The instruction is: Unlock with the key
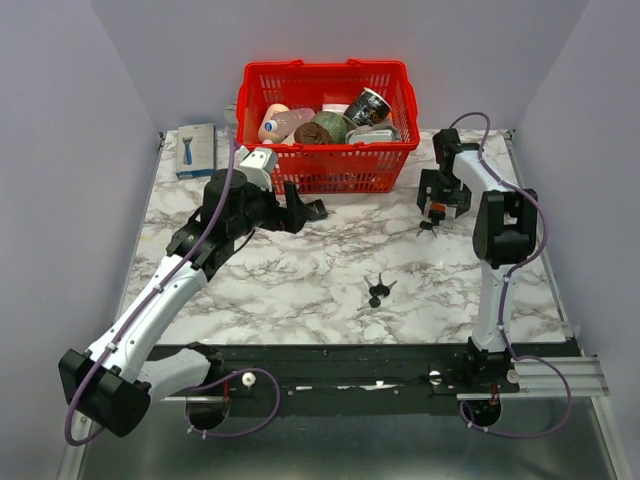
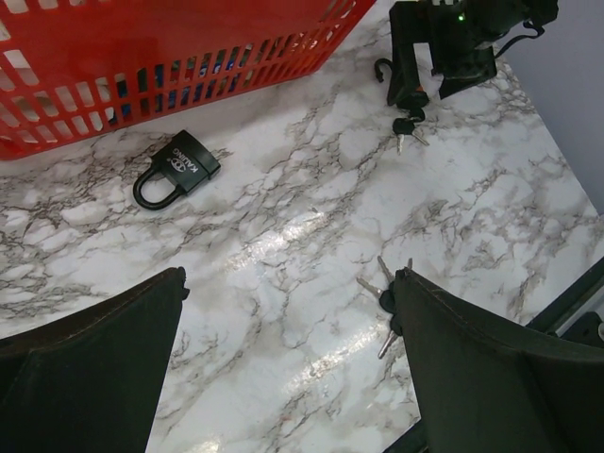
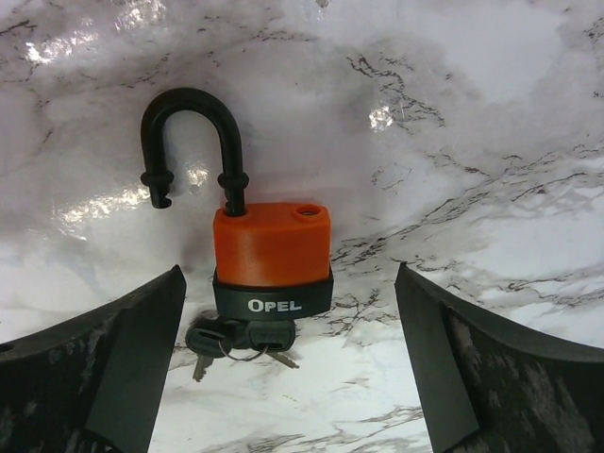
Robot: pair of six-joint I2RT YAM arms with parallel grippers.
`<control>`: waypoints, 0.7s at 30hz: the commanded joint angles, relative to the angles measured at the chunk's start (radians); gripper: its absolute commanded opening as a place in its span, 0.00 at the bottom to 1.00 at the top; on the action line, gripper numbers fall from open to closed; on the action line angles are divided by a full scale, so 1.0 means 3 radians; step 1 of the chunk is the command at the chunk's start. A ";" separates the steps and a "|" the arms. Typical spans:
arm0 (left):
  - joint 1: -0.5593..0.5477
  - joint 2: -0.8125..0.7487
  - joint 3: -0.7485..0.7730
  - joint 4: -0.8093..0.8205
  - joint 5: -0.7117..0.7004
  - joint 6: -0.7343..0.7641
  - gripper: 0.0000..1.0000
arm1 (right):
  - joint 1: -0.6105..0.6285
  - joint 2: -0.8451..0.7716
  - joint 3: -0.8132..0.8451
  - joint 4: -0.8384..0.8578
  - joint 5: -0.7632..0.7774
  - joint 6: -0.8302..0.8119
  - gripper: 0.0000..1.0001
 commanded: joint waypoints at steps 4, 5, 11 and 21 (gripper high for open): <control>0.0217 -0.0005 -0.0050 0.0129 0.0118 -0.0022 0.99 | -0.0049 -0.0376 -0.0147 0.0219 -0.0214 -0.0027 1.00; 0.0227 0.0001 -0.0055 0.0134 0.0108 -0.0017 0.99 | -0.0049 -0.0427 -0.0193 0.0270 -0.0250 -0.0022 1.00; 0.0273 0.0031 -0.0070 0.0139 -0.0020 0.0034 0.99 | -0.0059 -0.0949 -0.0606 0.0659 -0.0491 0.0045 1.00; 0.0278 0.0128 -0.0101 0.0175 -0.0107 0.0126 0.99 | -0.0029 -0.1818 -0.1578 0.1390 -0.1186 0.0265 0.93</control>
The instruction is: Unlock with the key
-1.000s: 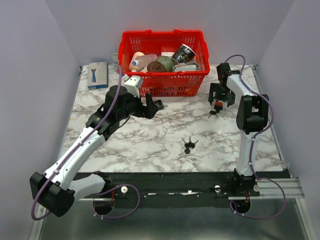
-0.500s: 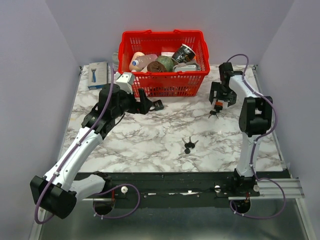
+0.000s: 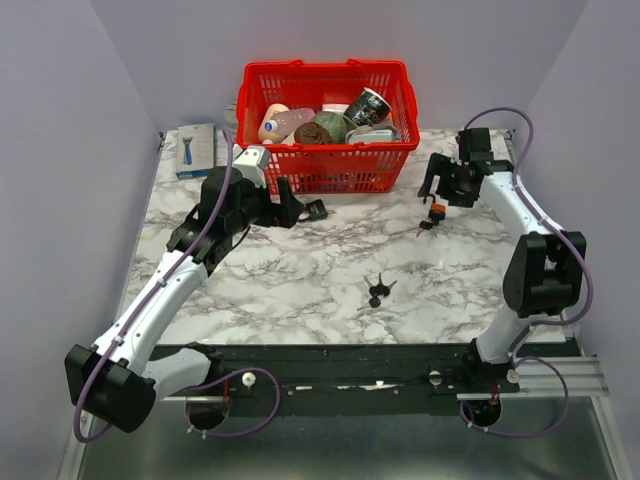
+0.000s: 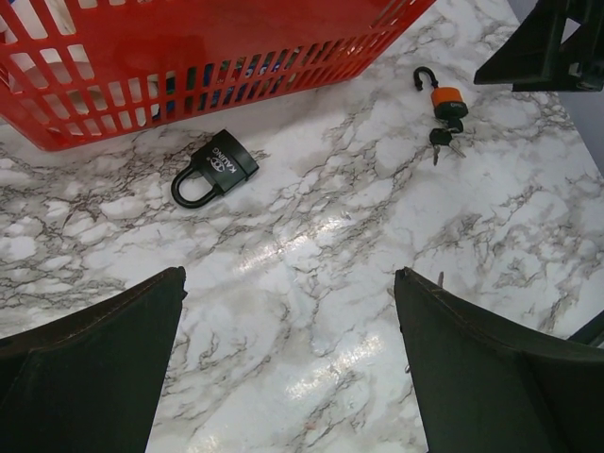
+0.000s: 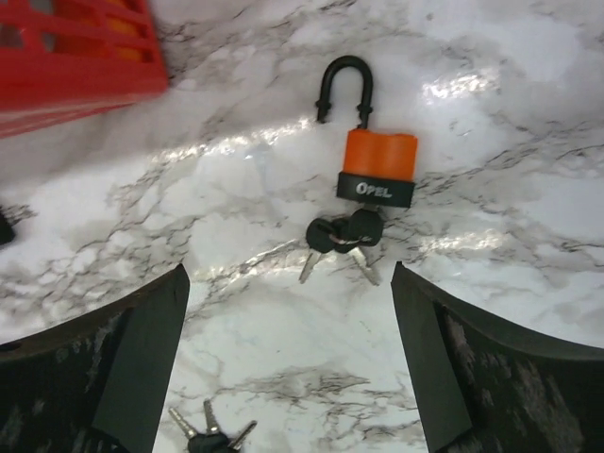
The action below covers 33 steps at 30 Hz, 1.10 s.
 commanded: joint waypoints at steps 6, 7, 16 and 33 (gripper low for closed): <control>0.0023 0.0032 -0.0060 0.0115 -0.0112 0.0097 0.99 | 0.0575 -0.0779 -0.0624 0.0419 0.0266 -0.0281 0.92; 0.0028 0.0032 -0.0060 0.0115 -0.0097 0.0092 0.99 | 0.0758 -0.0820 -0.0710 0.0424 0.0419 -0.0327 0.92; 0.0018 -0.0015 -0.0193 0.0223 -0.0102 0.0107 0.99 | 0.1598 -0.1174 -0.1432 0.1012 0.0529 -0.0185 0.89; -0.0023 0.0134 -0.0158 0.0197 0.0128 0.0010 0.99 | 0.2099 -0.1164 -0.2261 0.0650 0.0722 0.0730 0.69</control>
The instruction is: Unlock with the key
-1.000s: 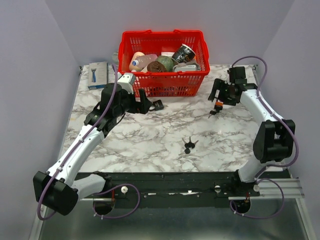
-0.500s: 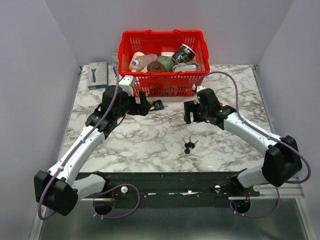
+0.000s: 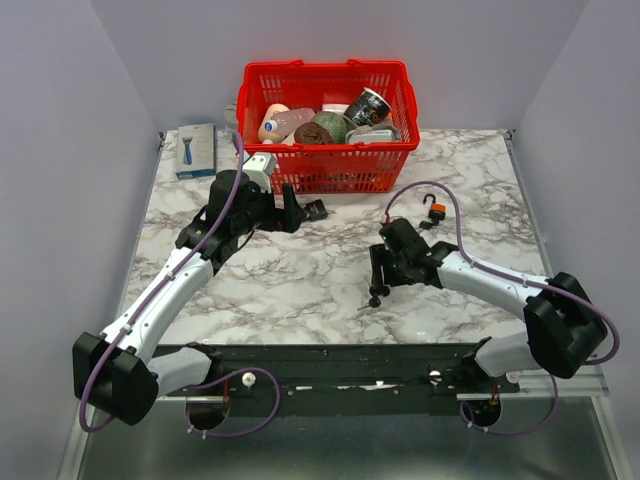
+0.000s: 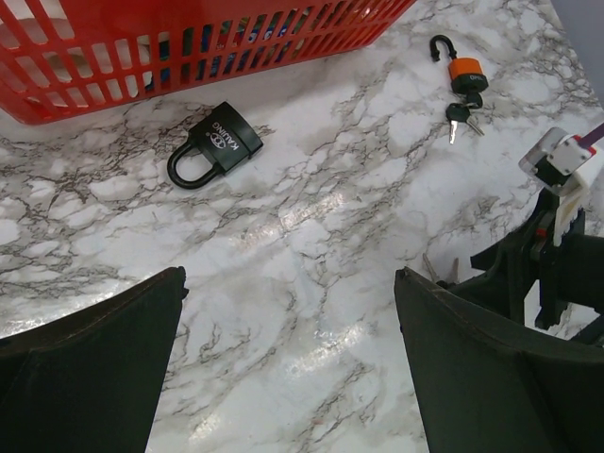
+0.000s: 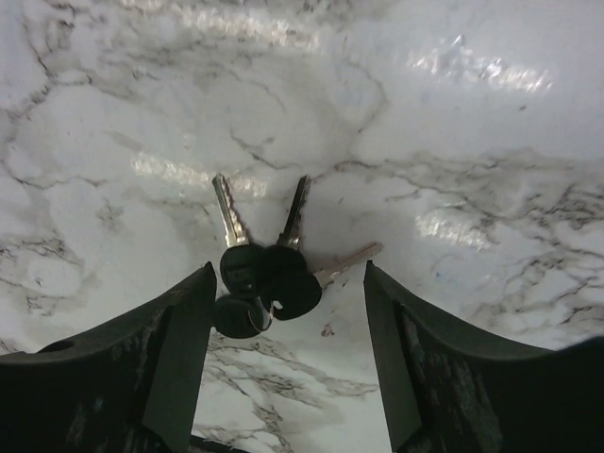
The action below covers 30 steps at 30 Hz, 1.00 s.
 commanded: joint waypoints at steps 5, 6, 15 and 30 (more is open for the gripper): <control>-0.0022 -0.0039 0.0005 0.0073 0.0097 -0.0009 0.99 | 0.0125 0.0014 -0.0114 -0.0086 -0.0081 0.0482 0.68; -0.0022 -0.0044 0.0010 0.0073 0.0103 -0.0014 0.99 | 0.0125 -0.0022 -0.0170 -0.0091 -0.0102 0.0554 0.68; -0.0032 -0.0044 0.0005 0.0103 0.0235 -0.0066 0.99 | 0.0125 -0.0186 -0.0370 -0.0010 -0.0174 0.0800 0.66; -0.0037 -0.0060 0.0010 0.0078 0.0169 -0.0035 0.98 | 0.0171 0.0463 -0.0043 0.0410 -0.0337 0.0703 0.60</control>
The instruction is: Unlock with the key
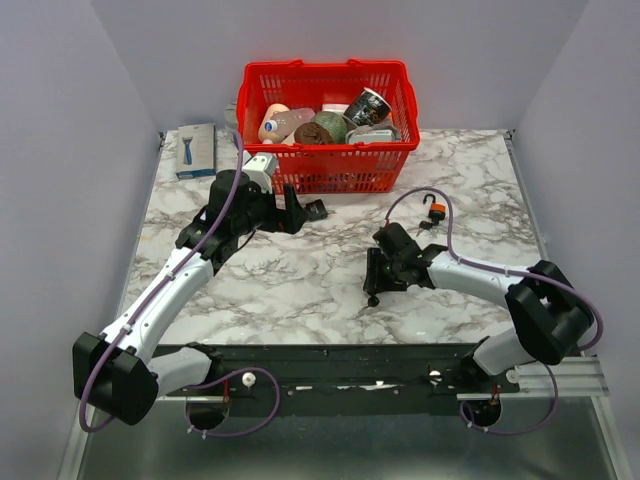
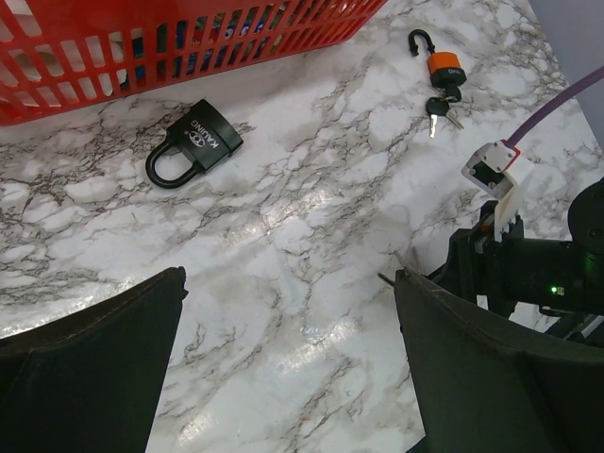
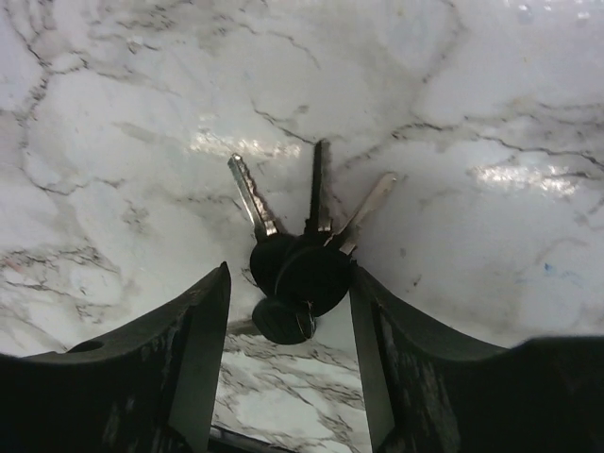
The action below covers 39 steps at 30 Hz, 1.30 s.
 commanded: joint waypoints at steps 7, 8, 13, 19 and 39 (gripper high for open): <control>-0.0014 -0.0058 0.0010 0.0064 0.0010 0.0017 0.98 | 0.0334 0.0100 0.0207 -0.0074 0.0559 -0.0292 0.59; -0.0014 -0.0063 0.0010 0.0064 -0.0005 0.0017 0.98 | 0.0335 0.0074 0.0273 -0.0079 0.0661 -0.0359 0.61; -0.0014 -0.0074 0.0005 0.0064 -0.0061 0.0028 0.98 | 0.0300 0.0058 0.0539 0.0257 0.0943 -0.0686 0.85; -0.0014 -0.0074 0.0000 0.0059 -0.0159 0.0068 0.98 | -0.0063 0.0666 0.1009 0.0789 0.0637 -0.0575 0.56; -0.0014 -0.0166 0.0020 0.0048 -0.0169 0.0084 0.99 | -0.0315 0.2338 0.2364 0.1419 -0.0156 0.0566 0.21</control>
